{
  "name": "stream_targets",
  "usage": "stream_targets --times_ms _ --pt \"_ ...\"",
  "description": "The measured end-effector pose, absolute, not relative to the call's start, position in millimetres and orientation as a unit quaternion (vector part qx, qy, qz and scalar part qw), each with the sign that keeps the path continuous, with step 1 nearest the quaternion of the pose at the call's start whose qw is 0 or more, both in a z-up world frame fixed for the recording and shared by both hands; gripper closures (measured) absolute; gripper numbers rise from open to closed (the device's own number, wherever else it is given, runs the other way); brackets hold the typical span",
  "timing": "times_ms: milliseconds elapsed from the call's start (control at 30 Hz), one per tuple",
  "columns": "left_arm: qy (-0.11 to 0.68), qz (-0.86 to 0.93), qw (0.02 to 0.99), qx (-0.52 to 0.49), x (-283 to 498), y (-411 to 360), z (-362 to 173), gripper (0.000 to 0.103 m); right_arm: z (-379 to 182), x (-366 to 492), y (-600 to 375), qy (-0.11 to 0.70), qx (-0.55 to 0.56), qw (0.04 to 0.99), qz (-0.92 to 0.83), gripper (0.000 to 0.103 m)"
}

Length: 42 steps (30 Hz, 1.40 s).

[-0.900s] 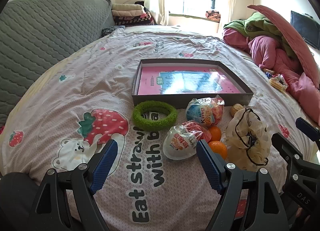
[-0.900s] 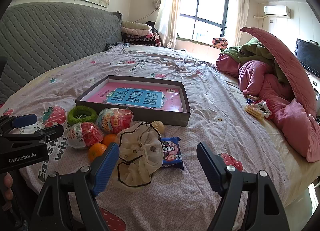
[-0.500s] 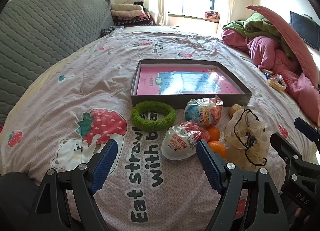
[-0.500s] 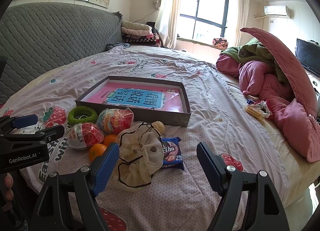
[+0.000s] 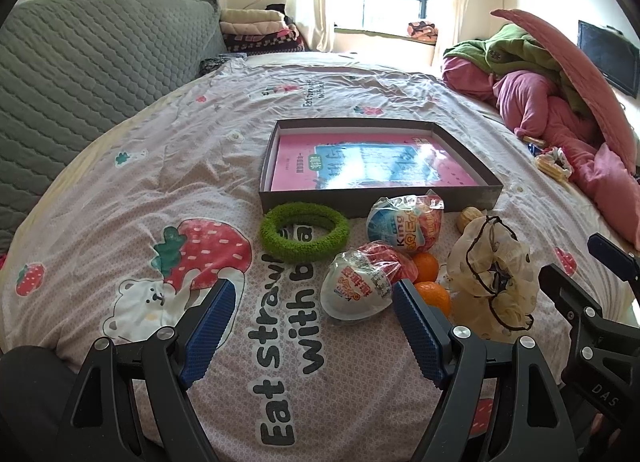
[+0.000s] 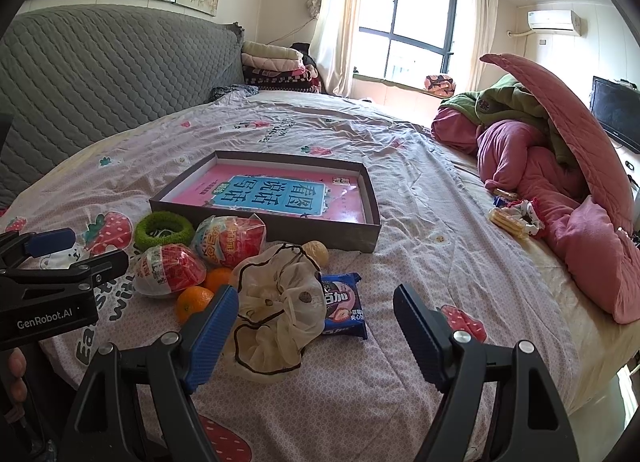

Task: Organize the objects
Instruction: 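Move the right tool toward the cream mesh cloth bag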

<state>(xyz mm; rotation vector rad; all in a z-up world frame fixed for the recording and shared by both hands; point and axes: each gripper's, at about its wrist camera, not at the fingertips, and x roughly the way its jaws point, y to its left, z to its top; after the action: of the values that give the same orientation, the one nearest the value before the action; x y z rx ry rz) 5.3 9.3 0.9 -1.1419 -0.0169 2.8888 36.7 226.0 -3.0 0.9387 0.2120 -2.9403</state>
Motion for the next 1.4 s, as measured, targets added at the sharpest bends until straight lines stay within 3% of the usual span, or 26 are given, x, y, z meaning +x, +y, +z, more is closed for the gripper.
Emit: stream_targets --times_ms 1400 --pt "0.006 0.915 0.090 -0.392 3 18 -26 0.021 -35 40 237 0.030 0.355 0.076 -0.931 0.024"
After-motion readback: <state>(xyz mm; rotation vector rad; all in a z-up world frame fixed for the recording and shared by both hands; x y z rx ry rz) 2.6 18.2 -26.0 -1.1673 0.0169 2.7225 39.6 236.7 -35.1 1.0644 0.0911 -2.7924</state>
